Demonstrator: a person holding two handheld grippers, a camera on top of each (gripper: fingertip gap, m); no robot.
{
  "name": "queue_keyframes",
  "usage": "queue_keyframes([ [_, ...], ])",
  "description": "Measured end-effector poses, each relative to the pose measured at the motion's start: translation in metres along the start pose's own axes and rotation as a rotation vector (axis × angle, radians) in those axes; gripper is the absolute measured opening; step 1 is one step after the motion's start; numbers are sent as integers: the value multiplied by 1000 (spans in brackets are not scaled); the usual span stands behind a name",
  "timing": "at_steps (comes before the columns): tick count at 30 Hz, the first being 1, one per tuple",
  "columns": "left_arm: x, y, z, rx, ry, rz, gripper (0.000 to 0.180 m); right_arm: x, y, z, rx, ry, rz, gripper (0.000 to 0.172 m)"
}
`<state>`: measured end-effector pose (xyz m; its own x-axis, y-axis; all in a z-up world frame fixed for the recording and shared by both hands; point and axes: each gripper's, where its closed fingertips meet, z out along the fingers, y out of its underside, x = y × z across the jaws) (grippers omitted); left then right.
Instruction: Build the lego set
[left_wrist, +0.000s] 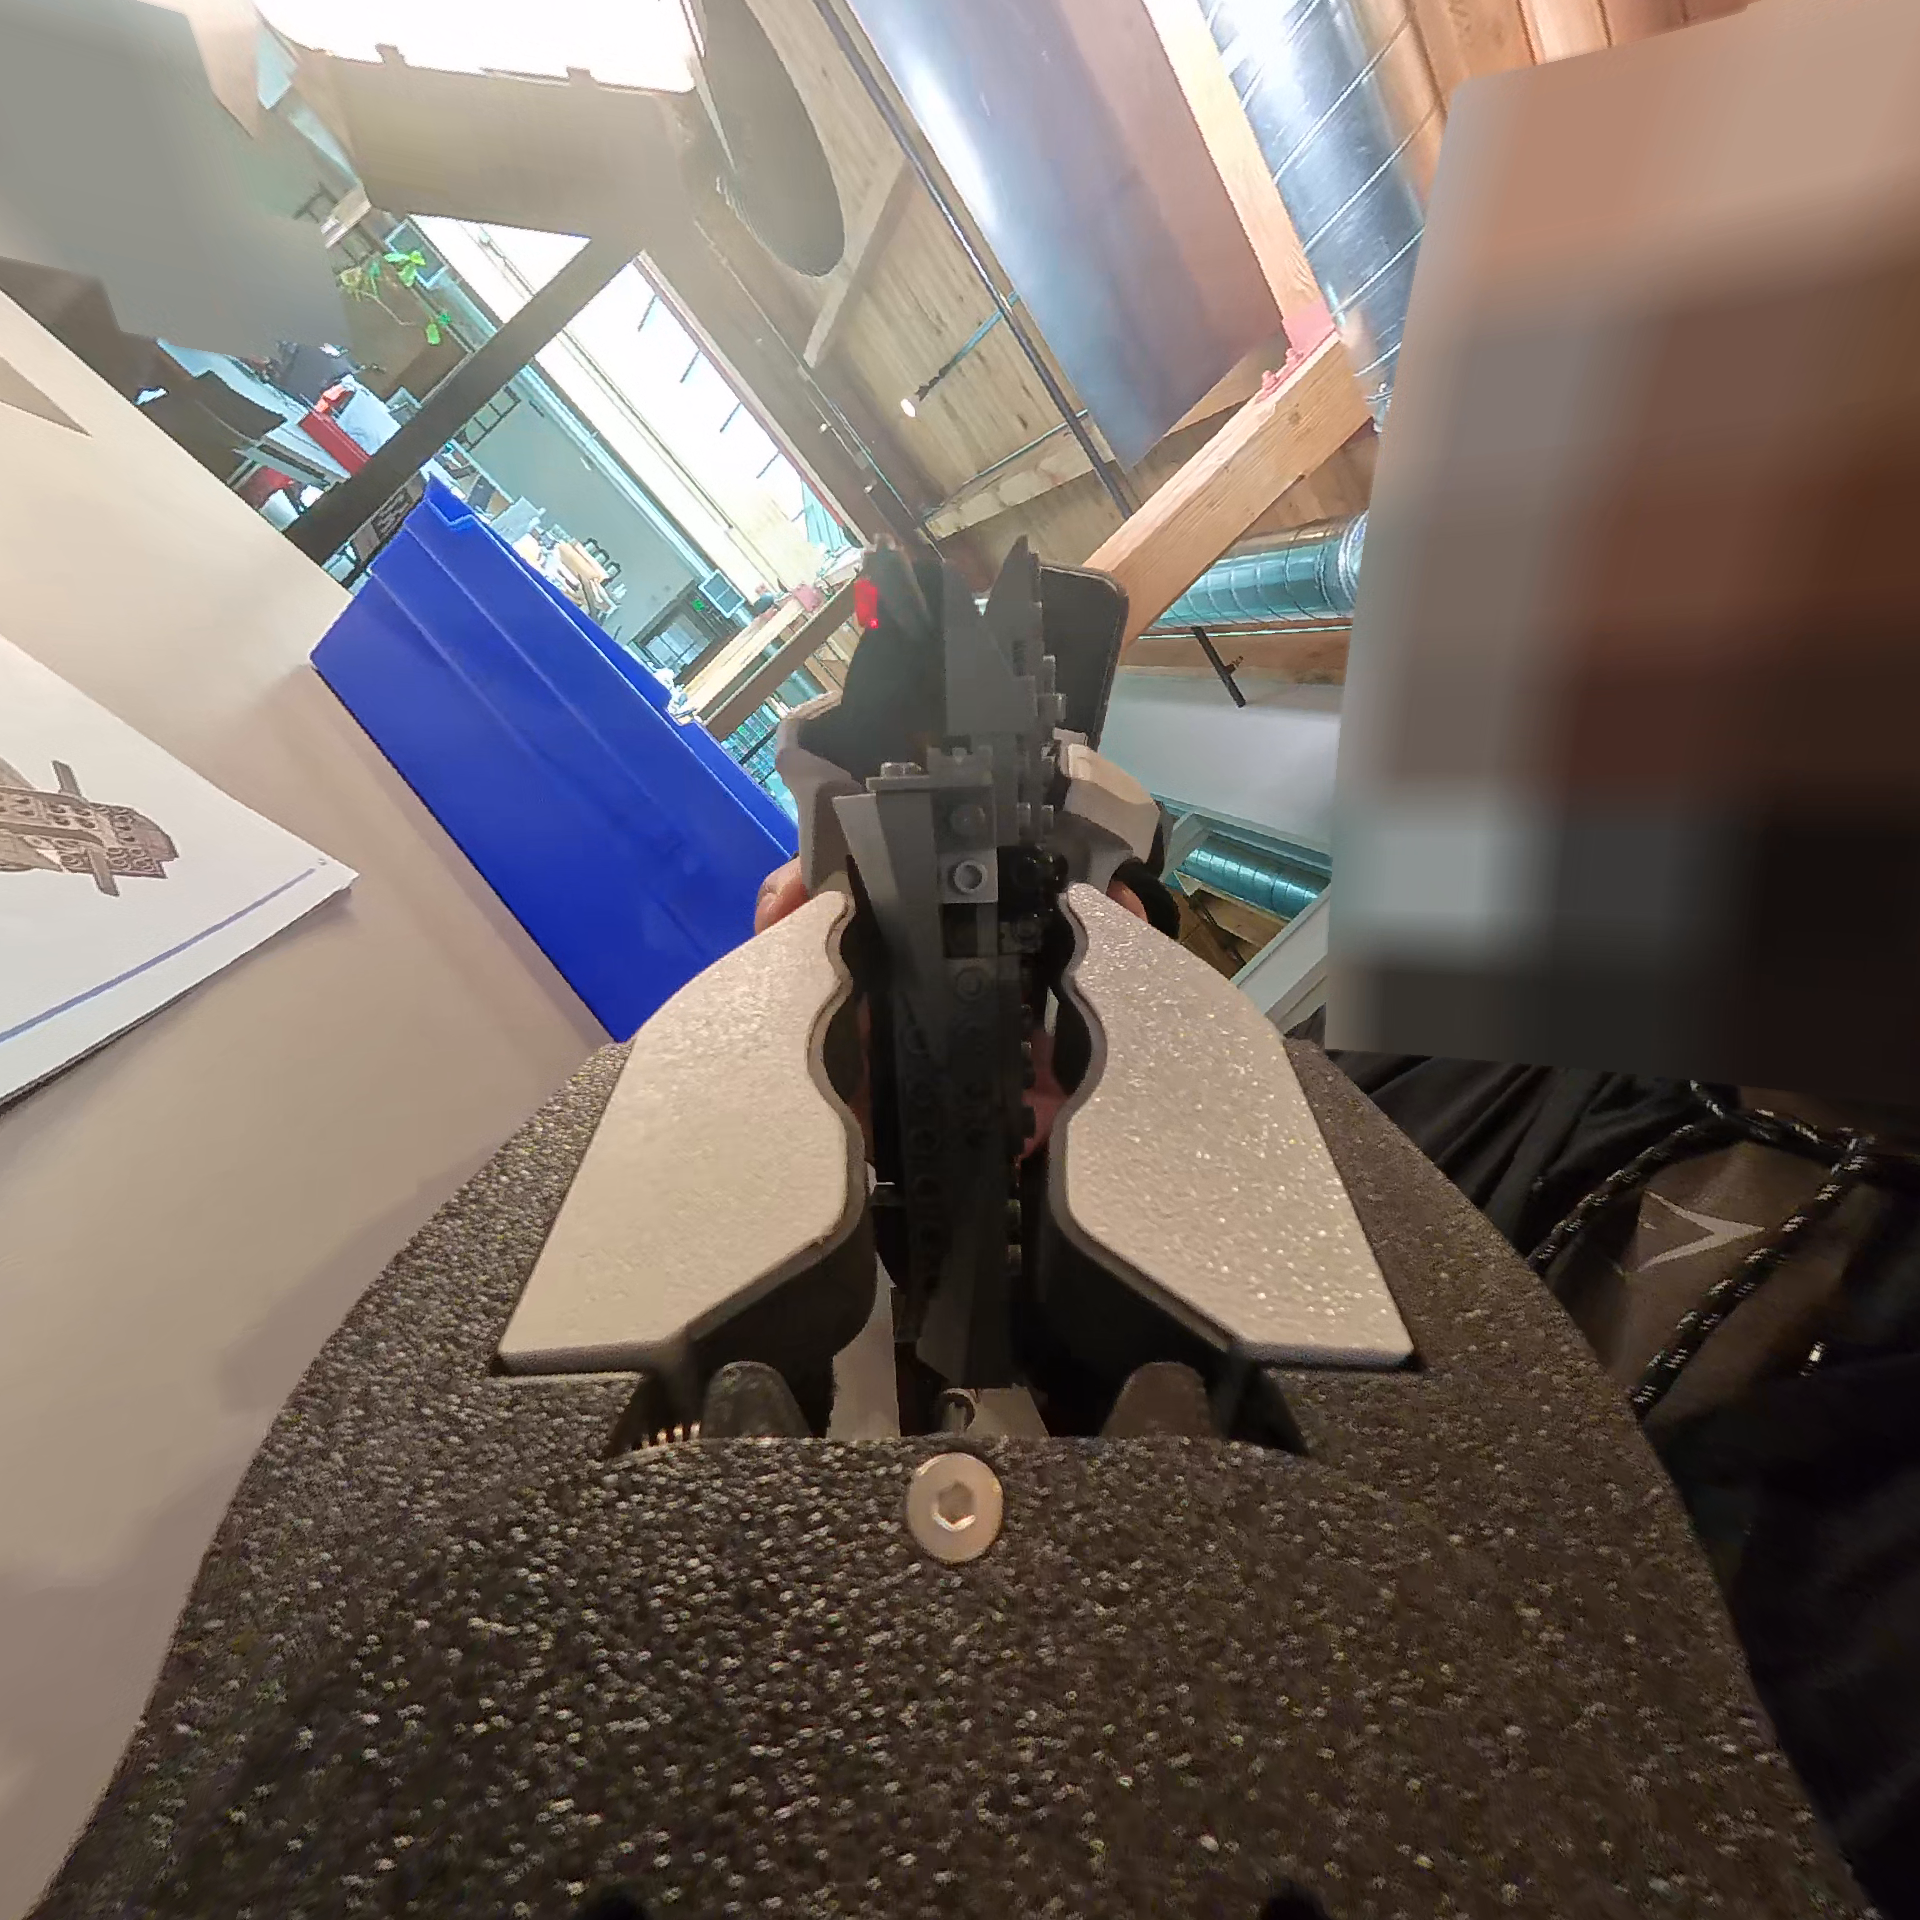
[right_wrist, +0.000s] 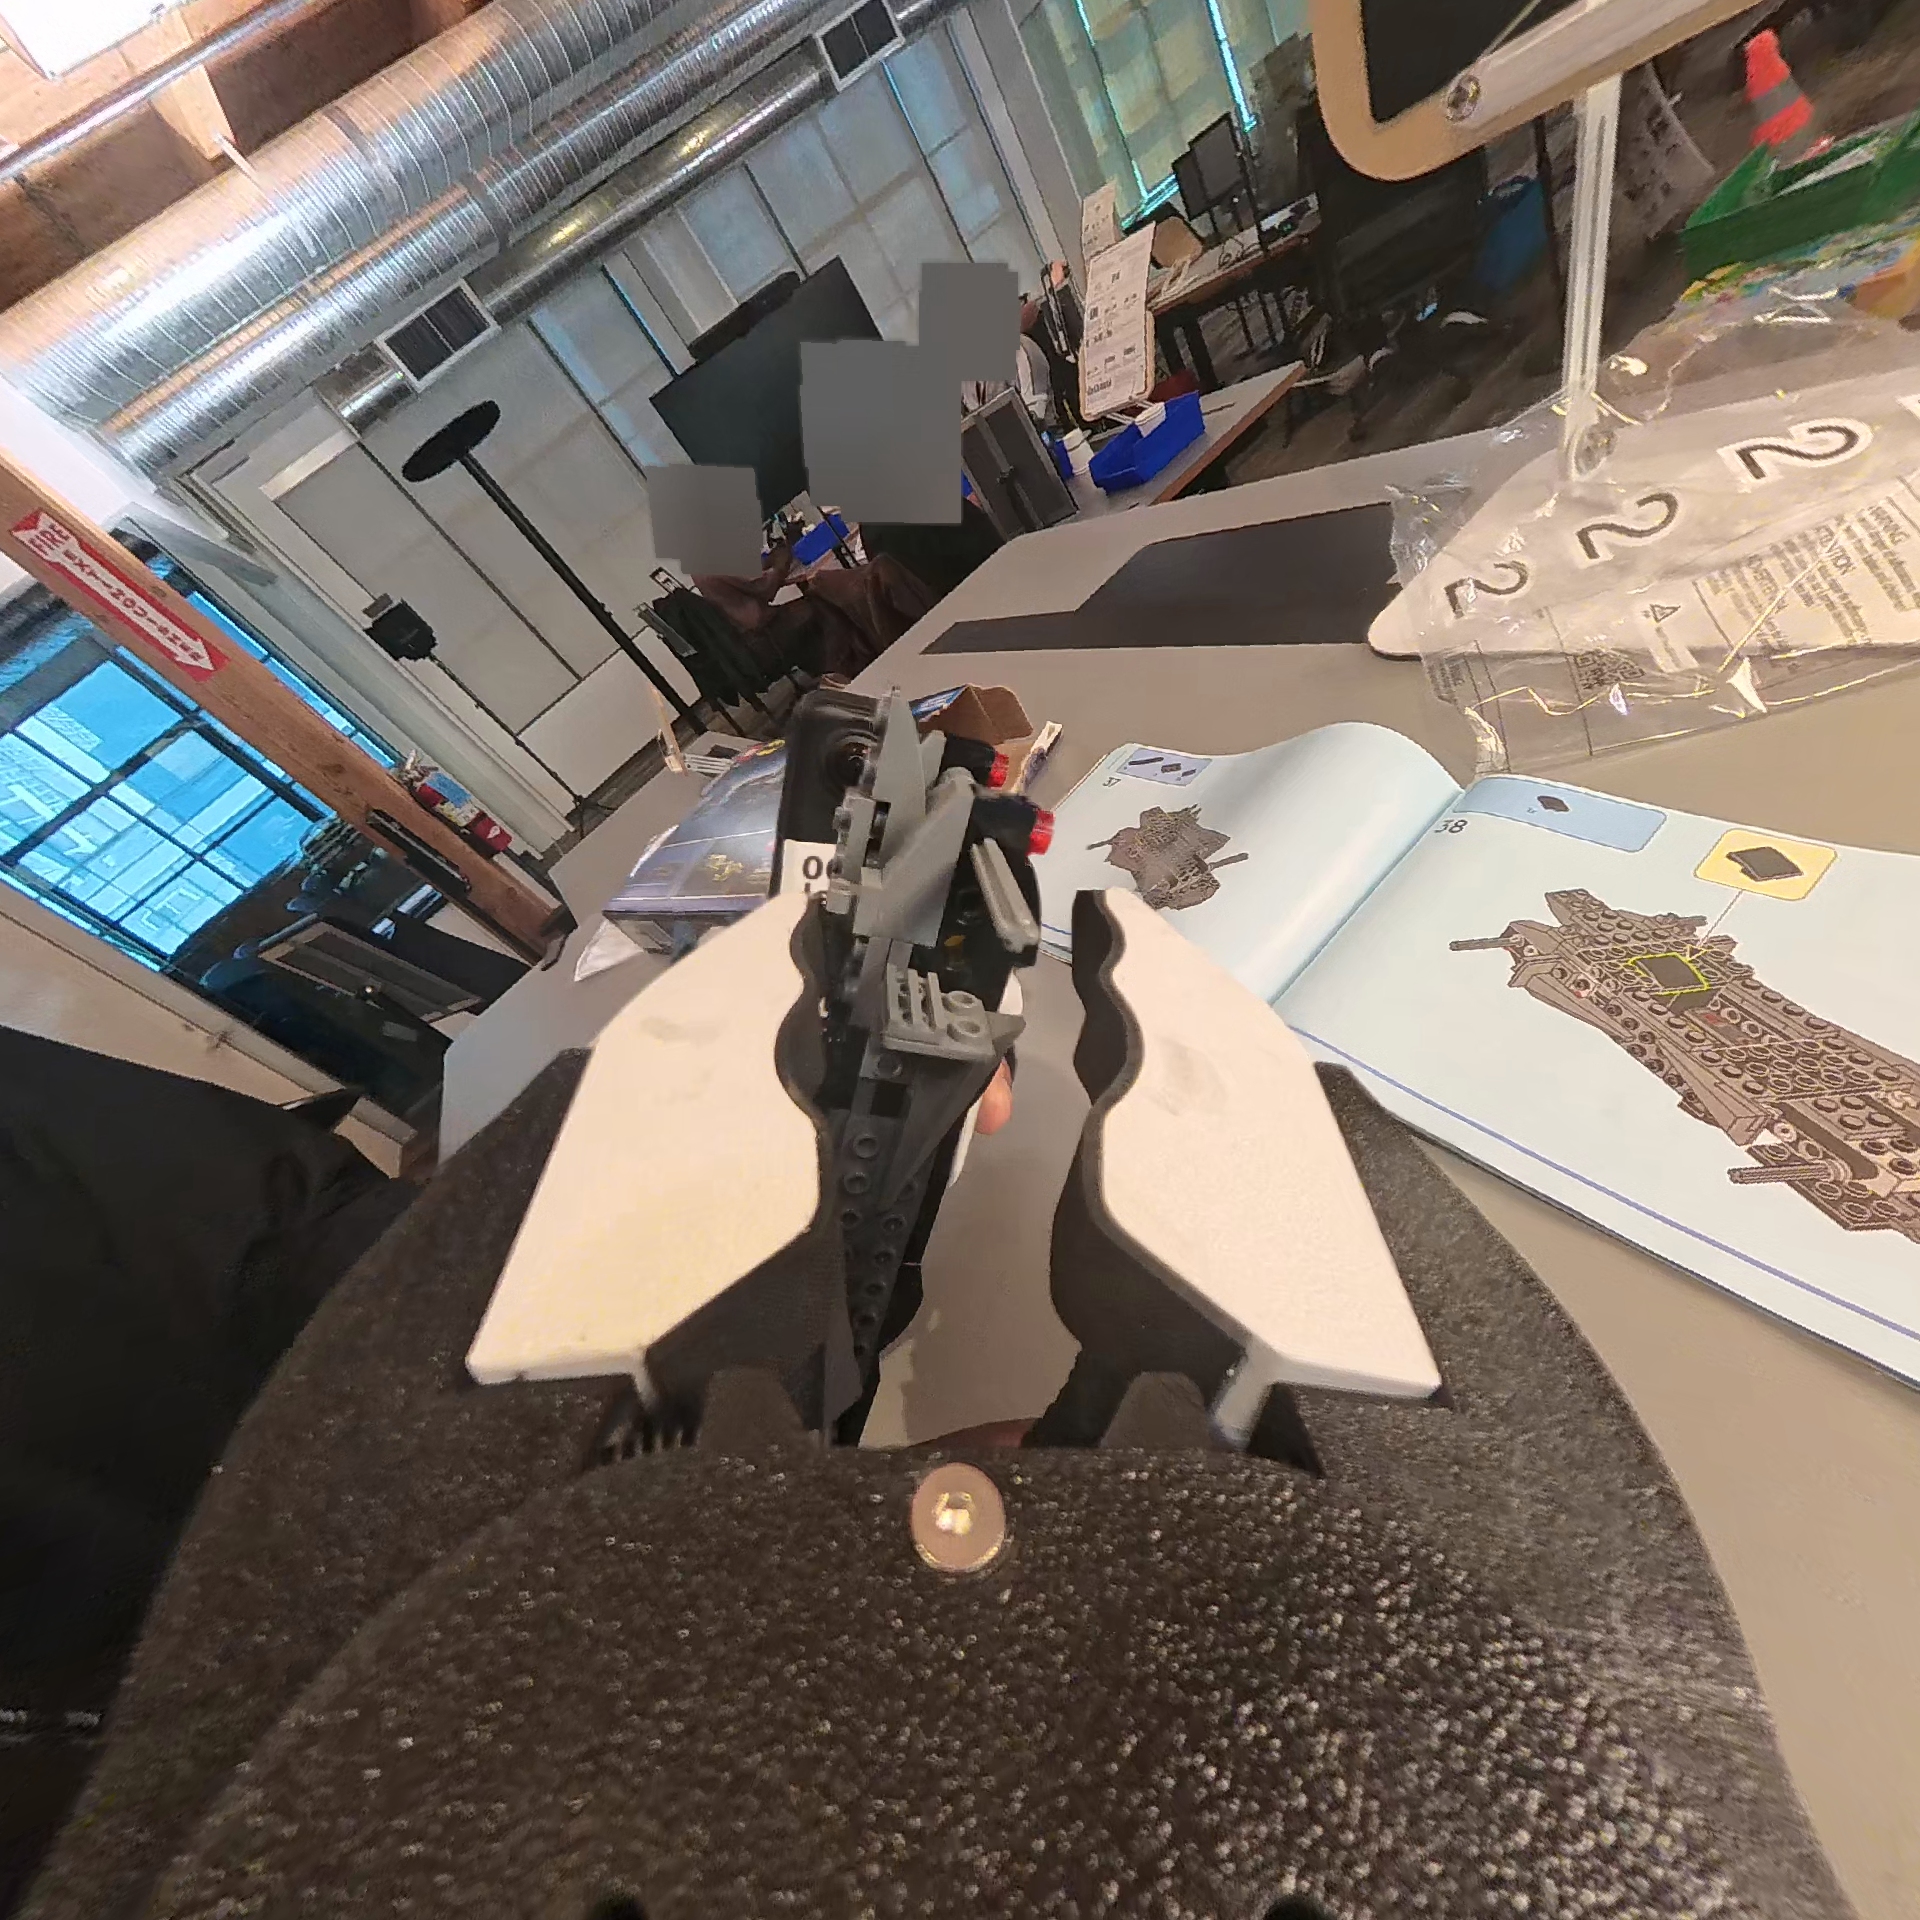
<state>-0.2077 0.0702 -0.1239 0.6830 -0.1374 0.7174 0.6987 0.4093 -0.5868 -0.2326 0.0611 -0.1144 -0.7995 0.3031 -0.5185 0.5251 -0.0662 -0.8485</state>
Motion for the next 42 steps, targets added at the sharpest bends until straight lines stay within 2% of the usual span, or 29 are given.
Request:
queue_keyframes([
  [11, 4, 2, 1, -14, 29, 5, 34, -7, -1, -3, -12, 25, -76, 39],
  [42, 3, 2, -1, -41, -18, 57, 33, -7, 0, -3, 25, -1, -72, 37],
])
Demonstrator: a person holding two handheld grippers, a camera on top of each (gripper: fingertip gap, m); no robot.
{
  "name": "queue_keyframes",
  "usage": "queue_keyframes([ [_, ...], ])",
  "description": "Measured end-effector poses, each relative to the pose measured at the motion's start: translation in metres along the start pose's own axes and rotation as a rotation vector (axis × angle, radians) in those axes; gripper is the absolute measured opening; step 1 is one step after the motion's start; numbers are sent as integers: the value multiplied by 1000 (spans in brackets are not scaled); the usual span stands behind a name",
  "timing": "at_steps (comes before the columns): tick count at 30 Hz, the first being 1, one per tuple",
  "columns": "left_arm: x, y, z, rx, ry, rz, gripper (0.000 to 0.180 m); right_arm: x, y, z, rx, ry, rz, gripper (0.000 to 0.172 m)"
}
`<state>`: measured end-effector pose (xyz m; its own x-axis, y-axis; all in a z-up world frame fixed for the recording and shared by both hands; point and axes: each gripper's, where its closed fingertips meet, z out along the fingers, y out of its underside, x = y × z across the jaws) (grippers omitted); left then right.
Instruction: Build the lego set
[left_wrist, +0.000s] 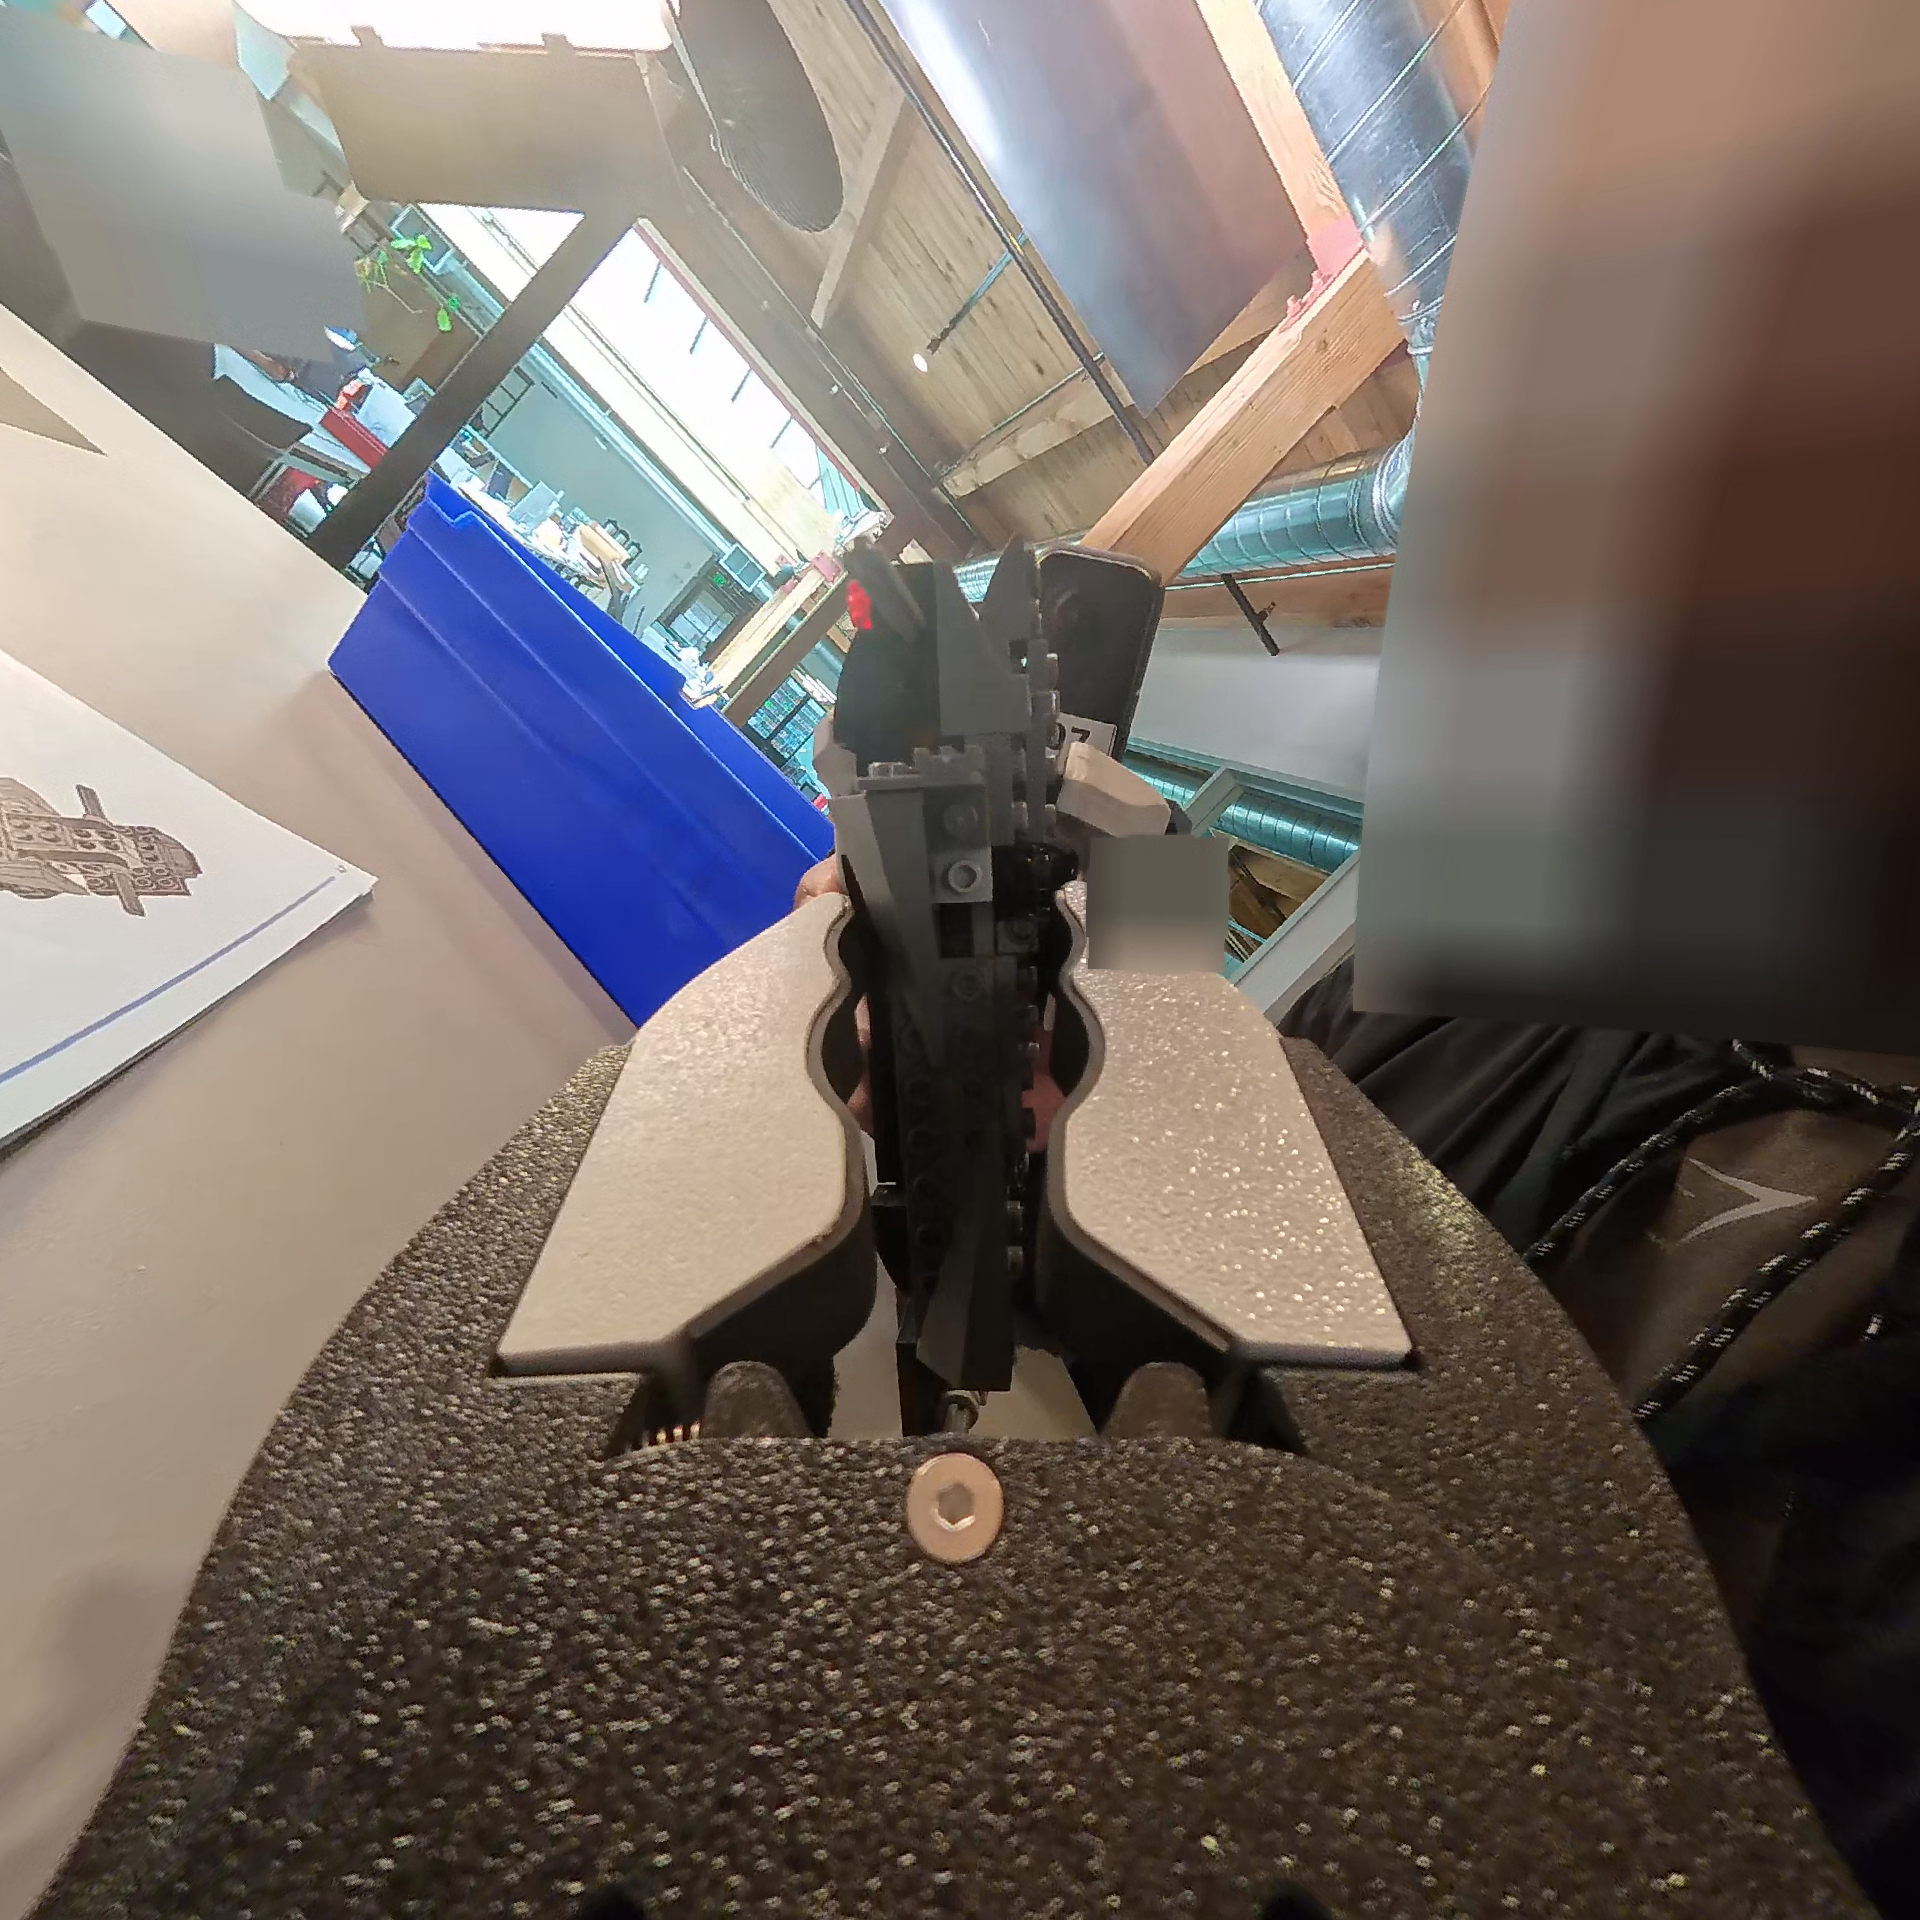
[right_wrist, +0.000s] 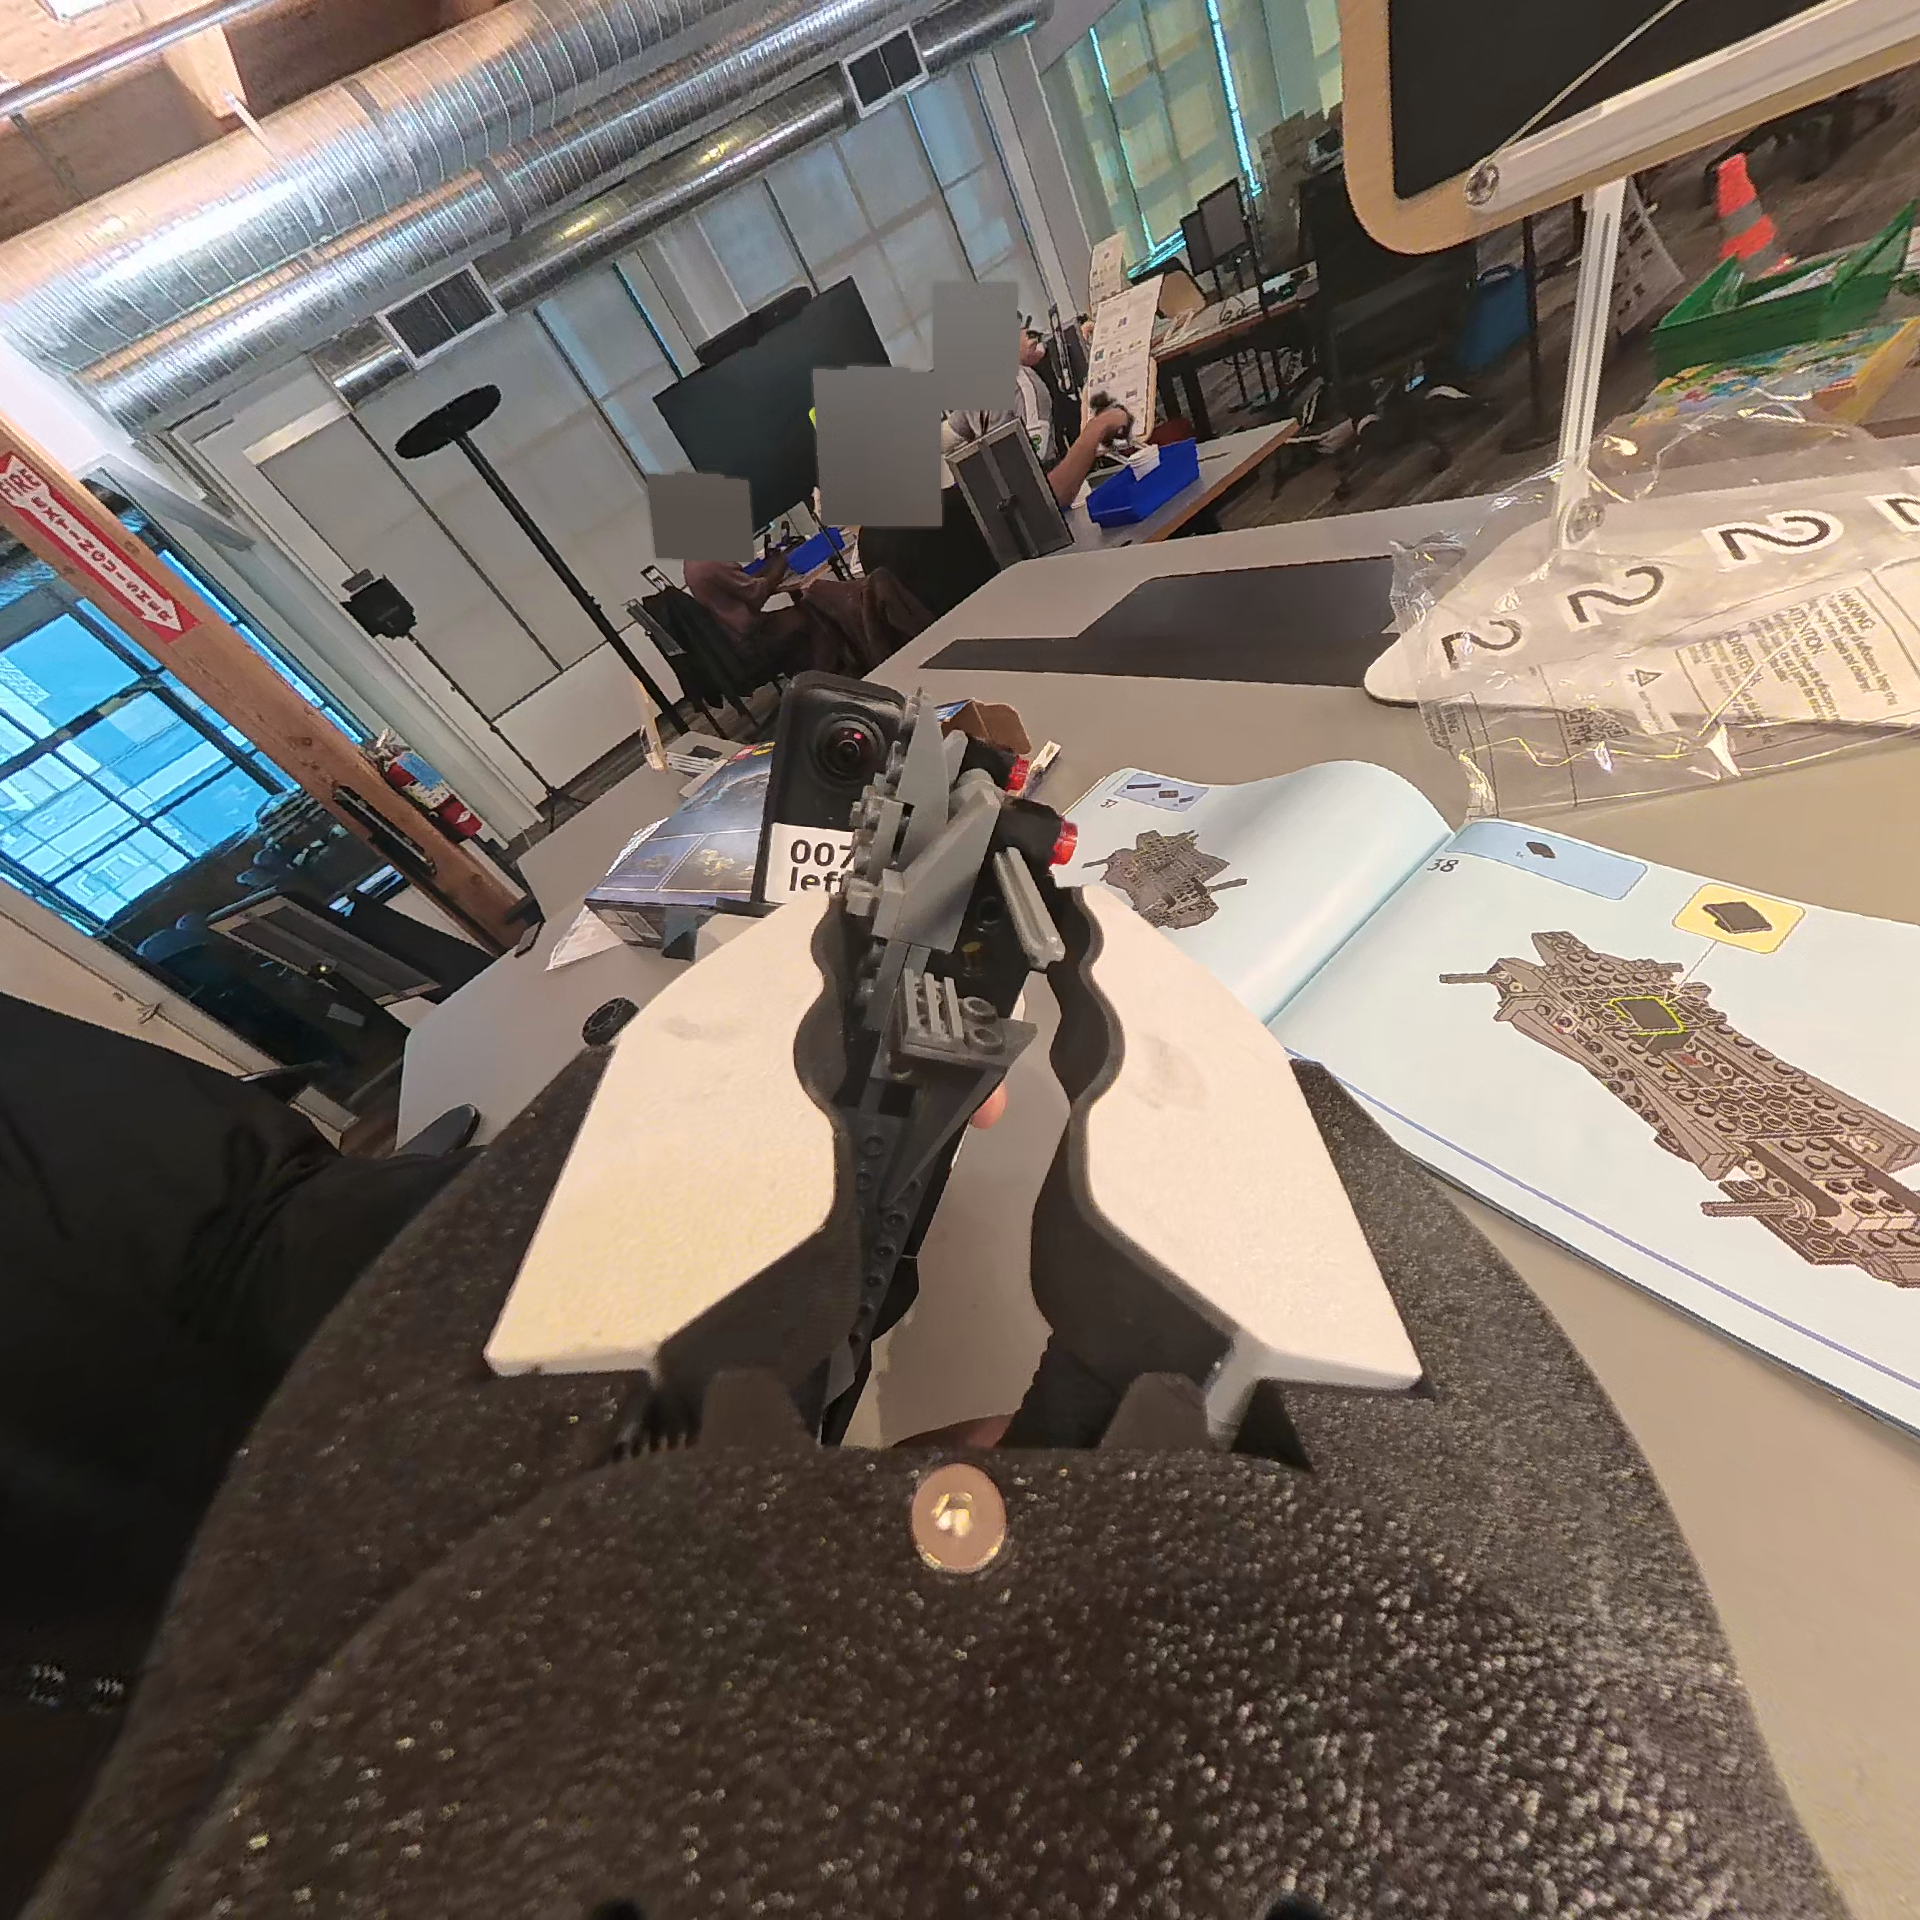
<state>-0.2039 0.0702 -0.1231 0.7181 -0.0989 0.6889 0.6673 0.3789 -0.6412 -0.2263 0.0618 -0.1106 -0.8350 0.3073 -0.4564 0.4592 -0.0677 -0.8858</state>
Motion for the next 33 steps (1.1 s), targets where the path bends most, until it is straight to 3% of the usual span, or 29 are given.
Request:
queue_keyframes([
  [20, 0, -2, -2, -12, -37, 65, 34, 0, 1, 1, -10, -69, 87, 43],
  [33, -2, -3, -6, -54, -108, 135, 34, -4, 1, 0, 17, -153, 116, 35],
])
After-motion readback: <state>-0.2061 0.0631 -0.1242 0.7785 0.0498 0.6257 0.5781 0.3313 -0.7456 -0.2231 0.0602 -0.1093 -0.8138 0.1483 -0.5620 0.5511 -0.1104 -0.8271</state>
